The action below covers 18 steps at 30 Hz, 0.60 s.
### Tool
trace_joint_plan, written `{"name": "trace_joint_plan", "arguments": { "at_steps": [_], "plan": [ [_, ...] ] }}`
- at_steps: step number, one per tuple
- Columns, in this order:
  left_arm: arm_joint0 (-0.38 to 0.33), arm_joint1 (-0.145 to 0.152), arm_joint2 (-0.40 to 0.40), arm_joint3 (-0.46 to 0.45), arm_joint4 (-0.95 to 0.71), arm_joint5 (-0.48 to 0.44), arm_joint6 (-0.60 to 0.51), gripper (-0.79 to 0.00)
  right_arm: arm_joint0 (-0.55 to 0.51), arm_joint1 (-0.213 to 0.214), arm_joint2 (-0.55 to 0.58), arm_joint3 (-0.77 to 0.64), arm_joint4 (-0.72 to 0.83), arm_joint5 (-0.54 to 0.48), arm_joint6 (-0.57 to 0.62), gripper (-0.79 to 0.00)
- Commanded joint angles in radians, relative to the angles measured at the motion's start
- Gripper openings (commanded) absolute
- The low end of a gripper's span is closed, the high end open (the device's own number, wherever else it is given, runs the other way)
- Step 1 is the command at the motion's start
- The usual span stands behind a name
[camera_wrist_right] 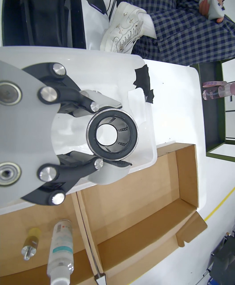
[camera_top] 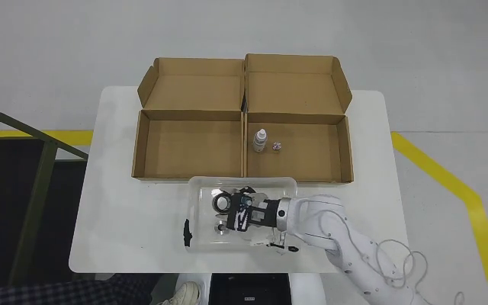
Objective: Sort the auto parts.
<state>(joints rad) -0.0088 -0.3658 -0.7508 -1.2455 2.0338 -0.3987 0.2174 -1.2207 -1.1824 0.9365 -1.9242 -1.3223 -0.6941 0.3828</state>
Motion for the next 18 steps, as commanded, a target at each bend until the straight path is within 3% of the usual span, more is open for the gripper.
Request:
{"name": "trace_joint_plan", "arguments": {
  "at_steps": [1, 18],
  "plan": [
    [0.0, 0.0, 0.0, 0.0, 0.0, 0.0, 0.0, 0.0, -0.017, 0.006, 0.031, -0.029, 0.009, -0.005, -0.012, -0.785],
    [0.0, 0.0, 0.0, 0.0, 0.0, 0.0, 0.0, 0.0, -0.147, 0.049, 0.274, -0.195, 0.118, -0.048, -0.147, -0.785]
  ]
}}
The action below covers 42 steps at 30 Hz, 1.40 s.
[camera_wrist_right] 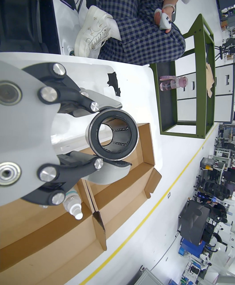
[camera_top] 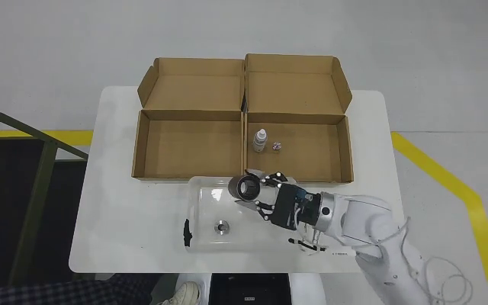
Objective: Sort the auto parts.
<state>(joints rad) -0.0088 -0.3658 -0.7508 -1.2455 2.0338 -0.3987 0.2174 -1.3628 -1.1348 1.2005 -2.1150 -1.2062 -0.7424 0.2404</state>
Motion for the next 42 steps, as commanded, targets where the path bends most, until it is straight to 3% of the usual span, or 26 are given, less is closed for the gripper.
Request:
{"name": "trace_joint_plan", "arguments": {
  "at_steps": [1, 26, 33, 42],
  "plan": [
    [0.0, 0.0, 0.0, 0.0, 0.0, 0.0, 0.0, 0.0, -0.009, 0.003, 0.02, -0.01, 0.003, 0.0, -0.009, -0.785],
    [0.0, 0.0, 0.0, 0.0, 0.0, 0.0, 0.0, 0.0, -0.014, 0.02, 0.122, 0.012, 0.123, 0.004, -0.069, -0.785],
    [0.0, 0.0, 0.0, 0.0, 0.0, 0.0, 0.0, 0.0, 0.014, 0.018, 0.091, 0.02, 0.081, 0.037, -0.042, -0.785],
    [0.0, 0.0, 0.0, 0.0, 0.0, 0.0, 0.0, 0.0, 0.118, 0.002, -0.04, 0.07, 0.013, 0.107, 0.04, -0.785]
  ]
}}
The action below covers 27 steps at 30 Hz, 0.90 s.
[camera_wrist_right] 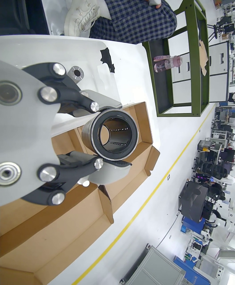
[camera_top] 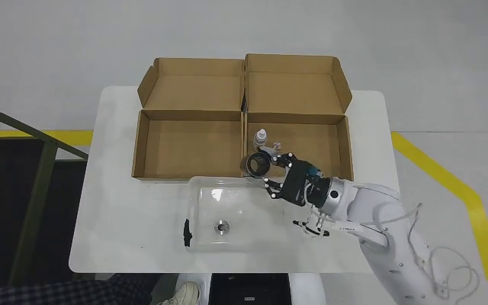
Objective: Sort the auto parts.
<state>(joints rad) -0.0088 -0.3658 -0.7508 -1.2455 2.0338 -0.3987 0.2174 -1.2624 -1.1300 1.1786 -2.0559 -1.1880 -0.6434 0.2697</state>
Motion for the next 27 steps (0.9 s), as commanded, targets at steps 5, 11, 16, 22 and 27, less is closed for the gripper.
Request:
{"name": "trace_joint_plan", "arguments": {
  "at_steps": [5, 11, 16, 22, 27],
  "plan": [
    [0.0, 0.0, 0.0, 0.0, 0.0, 0.0, 0.0, 0.0, 0.11, -0.021, -0.112, 0.087, -0.011, 0.051, 0.052, -0.785],
    [0.0, 0.0, 0.0, 0.0, 0.0, 0.0, 0.0, 0.0, 0.222, -0.051, -0.222, 0.178, -0.014, 0.111, 0.106, -0.785],
    [0.0, 0.0, 0.0, 0.0, 0.0, 0.0, 0.0, 0.0, 0.305, -0.079, -0.309, 0.259, -0.022, 0.165, 0.151, -0.785],
    [0.0, 0.0, 0.0, 0.0, 0.0, 0.0, 0.0, 0.0, 0.375, -0.11, -0.383, 0.347, -0.025, 0.216, 0.189, -0.785],
    [0.0, 0.0, 0.0, 0.0, 0.0, 0.0, 0.0, 0.0, 0.415, -0.131, -0.42, 0.4, -0.024, 0.249, 0.231, -0.785]
  ]
}}
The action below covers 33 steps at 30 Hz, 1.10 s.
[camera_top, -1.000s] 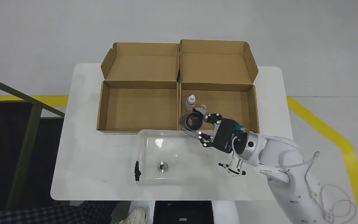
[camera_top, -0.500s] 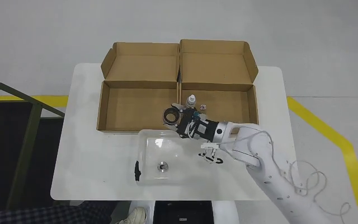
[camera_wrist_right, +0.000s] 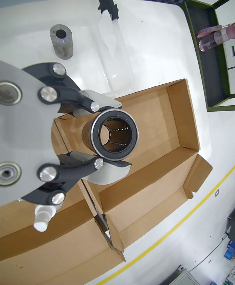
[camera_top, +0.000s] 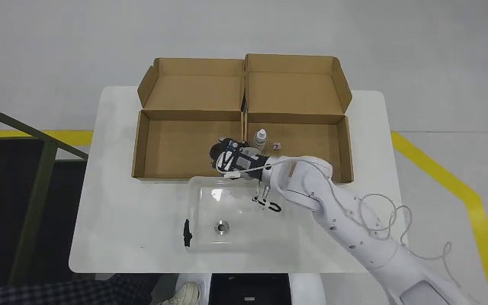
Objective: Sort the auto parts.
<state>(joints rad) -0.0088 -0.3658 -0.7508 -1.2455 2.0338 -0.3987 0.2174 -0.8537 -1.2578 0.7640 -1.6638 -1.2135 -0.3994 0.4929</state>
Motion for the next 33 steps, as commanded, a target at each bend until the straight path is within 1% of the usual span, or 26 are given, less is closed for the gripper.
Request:
{"name": "trace_joint_plan", "arguments": {
  "at_steps": [1, 6, 13, 20, 21, 27, 33],
  "plan": [
    [0.0, 0.0, 0.0, 0.0, 0.0, 0.0, 0.0, 0.0, 0.013, -0.007, -0.01, 0.016, 0.0, 0.009, 0.017, -0.785],
    [0.0, 0.0, 0.0, 0.0, 0.0, 0.0, 0.0, 0.0, 0.04, -0.022, -0.034, 0.052, 0.008, 0.015, 0.069, -0.785],
    [0.0, 0.0, 0.0, 0.0, 0.0, 0.0, 0.0, 0.0, 0.072, -0.044, -0.062, 0.108, 0.015, 0.018, 0.111, -0.785],
    [0.0, 0.0, 0.0, 0.0, 0.0, 0.0, 0.0, 0.0, 0.096, -0.063, -0.08, 0.157, 0.023, 0.015, 0.131, -0.677],
    [0.0, 0.0, 0.0, 0.0, 0.0, 0.0, 0.0, 0.0, 0.098, -0.065, -0.081, 0.16, 0.022, 0.013, 0.132, -0.653],
    [0.0, 0.0, 0.0, 0.0, 0.0, 0.0, 0.0, 0.0, 0.103, -0.072, -0.079, 0.178, 0.022, 0.006, 0.147, -0.56],
    [0.0, 0.0, 0.0, 0.0, 0.0, 0.0, 0.0, 0.0, 0.102, -0.078, -0.074, 0.189, 0.021, -0.005, 0.158, -0.489]
  ]
}}
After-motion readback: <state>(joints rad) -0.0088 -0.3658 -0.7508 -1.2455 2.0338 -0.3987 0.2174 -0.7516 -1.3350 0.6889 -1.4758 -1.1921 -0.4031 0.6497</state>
